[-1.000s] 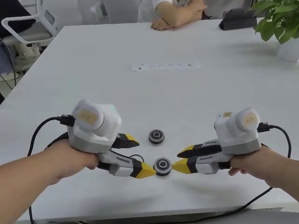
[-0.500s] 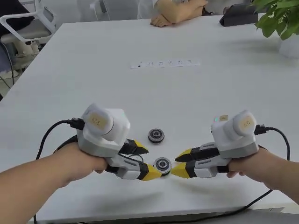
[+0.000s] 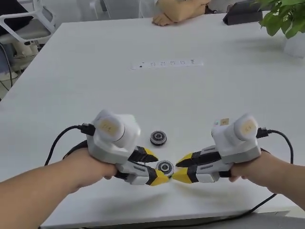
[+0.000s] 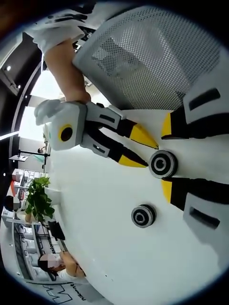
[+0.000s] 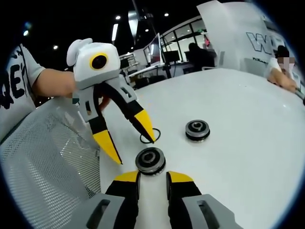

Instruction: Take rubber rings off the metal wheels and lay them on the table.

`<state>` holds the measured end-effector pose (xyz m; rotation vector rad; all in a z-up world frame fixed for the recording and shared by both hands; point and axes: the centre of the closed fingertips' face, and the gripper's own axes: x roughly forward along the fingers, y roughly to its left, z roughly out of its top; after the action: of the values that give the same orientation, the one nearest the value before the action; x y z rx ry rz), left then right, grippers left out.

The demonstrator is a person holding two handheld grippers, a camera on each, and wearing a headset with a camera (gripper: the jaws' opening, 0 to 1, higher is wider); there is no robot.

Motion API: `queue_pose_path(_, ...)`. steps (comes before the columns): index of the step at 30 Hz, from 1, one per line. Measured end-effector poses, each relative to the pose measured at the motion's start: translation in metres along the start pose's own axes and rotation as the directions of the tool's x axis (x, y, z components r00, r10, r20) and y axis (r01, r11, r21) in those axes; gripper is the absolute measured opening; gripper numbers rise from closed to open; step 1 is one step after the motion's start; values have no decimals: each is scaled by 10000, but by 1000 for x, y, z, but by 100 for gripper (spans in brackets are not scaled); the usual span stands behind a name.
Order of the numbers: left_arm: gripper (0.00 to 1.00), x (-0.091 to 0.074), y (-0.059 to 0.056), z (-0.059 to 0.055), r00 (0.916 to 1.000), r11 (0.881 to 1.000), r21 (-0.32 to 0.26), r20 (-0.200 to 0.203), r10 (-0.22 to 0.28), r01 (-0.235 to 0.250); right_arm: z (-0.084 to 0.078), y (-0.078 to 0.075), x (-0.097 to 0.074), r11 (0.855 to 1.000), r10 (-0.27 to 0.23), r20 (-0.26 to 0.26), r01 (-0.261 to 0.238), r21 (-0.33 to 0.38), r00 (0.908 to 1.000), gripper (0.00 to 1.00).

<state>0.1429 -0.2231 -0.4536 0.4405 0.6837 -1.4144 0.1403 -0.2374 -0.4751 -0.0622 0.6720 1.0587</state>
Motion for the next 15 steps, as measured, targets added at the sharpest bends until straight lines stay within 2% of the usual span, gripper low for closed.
queue_pose_path(11,16,6,3,-4,9998,9998,140,-153,104,-102,0,1,1,10000,3,-17,-3,-34,10000,19)
queue_pose_path(15,13,7,3,-2,9999,9996,236,-95,143,-141,-1,1,2,10000,13,-27,-13,-50,10000,19)
